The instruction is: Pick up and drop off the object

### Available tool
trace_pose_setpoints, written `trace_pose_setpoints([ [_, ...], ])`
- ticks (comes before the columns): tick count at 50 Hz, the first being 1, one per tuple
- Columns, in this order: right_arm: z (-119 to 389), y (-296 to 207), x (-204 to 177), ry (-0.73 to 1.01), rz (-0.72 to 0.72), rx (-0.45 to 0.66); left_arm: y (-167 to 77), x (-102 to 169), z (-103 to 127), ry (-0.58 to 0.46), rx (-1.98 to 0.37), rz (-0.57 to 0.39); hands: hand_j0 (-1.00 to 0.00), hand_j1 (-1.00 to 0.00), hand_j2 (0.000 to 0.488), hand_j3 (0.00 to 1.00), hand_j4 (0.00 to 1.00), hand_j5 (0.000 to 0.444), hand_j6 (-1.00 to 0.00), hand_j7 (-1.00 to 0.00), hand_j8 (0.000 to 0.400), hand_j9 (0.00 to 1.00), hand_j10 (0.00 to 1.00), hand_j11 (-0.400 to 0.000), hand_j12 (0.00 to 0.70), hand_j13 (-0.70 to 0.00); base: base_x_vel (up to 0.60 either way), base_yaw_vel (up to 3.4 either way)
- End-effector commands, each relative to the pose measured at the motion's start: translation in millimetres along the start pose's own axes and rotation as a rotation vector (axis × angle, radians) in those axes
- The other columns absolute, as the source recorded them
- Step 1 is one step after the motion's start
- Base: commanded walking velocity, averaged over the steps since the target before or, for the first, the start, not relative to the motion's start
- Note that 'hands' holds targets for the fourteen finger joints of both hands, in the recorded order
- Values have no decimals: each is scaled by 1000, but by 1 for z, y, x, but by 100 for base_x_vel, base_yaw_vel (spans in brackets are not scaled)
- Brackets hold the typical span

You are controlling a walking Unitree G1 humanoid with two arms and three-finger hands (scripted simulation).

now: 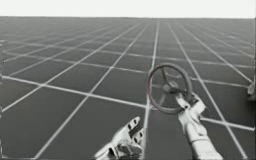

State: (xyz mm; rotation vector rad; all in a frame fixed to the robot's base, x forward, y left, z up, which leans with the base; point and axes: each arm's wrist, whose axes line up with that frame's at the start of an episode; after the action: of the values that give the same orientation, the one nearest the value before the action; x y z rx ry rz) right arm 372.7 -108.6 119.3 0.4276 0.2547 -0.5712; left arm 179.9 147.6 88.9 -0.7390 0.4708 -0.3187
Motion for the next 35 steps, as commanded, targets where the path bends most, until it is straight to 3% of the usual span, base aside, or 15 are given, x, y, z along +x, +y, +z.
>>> trace_pose_setpoints([
  [1,11,-2,1,-32,4,35,-5,2,2,1,17,-10,0,0,0,1000,1000,0,0,0,0,1000,1000,-400,0,-700,57,5],
  [35,11,-2,1,-32,4,35,-5,2,2,1,17,-10,0,0,0,1000,1000,0,0,0,0,1000,1000,-400,0,-700,57,6],
])
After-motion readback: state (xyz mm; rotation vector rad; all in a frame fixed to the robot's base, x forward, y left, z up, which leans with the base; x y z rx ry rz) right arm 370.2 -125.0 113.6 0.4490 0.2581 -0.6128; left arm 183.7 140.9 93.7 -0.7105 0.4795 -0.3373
